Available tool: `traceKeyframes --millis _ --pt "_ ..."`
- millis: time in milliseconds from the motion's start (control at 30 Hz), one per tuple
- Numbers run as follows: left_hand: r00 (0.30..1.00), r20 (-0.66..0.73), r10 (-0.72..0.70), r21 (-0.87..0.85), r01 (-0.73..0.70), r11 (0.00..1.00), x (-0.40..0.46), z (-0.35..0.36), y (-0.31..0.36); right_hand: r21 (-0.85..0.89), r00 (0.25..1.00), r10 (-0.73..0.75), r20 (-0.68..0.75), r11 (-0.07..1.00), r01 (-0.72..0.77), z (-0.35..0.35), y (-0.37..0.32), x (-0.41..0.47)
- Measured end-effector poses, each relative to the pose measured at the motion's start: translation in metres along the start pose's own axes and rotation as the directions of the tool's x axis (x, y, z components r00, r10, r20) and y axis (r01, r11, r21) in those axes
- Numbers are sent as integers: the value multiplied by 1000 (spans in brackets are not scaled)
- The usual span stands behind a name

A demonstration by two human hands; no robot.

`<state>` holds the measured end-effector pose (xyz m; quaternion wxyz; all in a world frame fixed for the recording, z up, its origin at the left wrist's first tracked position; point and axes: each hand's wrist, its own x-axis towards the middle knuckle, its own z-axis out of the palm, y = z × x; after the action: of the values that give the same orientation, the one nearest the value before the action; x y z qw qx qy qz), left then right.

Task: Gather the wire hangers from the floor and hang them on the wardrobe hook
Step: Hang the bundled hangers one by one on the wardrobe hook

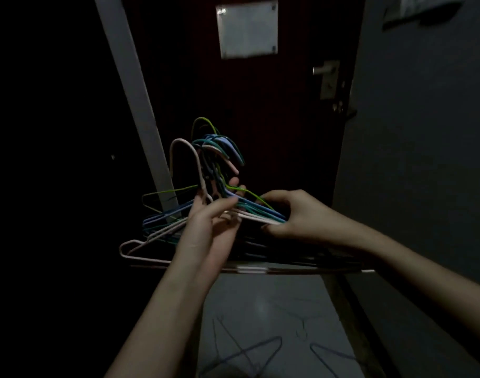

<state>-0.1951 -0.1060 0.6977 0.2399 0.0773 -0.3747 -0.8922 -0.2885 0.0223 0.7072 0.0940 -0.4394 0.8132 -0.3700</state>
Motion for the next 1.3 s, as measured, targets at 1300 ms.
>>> traceKeyframes --millis 1300 --pt "435 -240 868 590 -645 486 -469 60 377 367 370 -841 394 513 776 59 -564 -131"
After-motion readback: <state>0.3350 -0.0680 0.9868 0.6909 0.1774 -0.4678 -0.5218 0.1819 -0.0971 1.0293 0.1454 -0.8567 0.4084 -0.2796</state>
